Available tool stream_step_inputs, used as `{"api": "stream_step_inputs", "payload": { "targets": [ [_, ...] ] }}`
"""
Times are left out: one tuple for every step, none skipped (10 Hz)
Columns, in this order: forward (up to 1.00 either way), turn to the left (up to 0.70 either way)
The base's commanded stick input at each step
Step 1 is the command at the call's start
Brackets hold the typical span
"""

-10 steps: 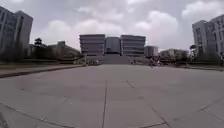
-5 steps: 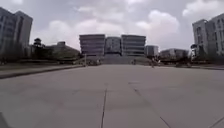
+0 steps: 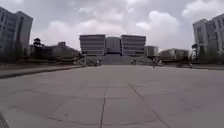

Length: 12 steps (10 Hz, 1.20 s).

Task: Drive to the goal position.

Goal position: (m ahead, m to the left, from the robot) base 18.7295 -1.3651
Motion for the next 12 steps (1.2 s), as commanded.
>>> {"api": "stream_step_inputs", "payload": {
  "targets": [
    [0.7, 0.0],
    [0.7, 0.0],
    [0.7, 0.0],
    [0.7, 0.0],
    [0.7, 0.0],
    [0.7, 0.0],
    [0.7, 0.0],
    [0.7, 0.0],
    [0.7, 0.0],
    [0.7, 0.0],
    [0.7, 0.0],
    [0.7, 0.0]
  ]
}}
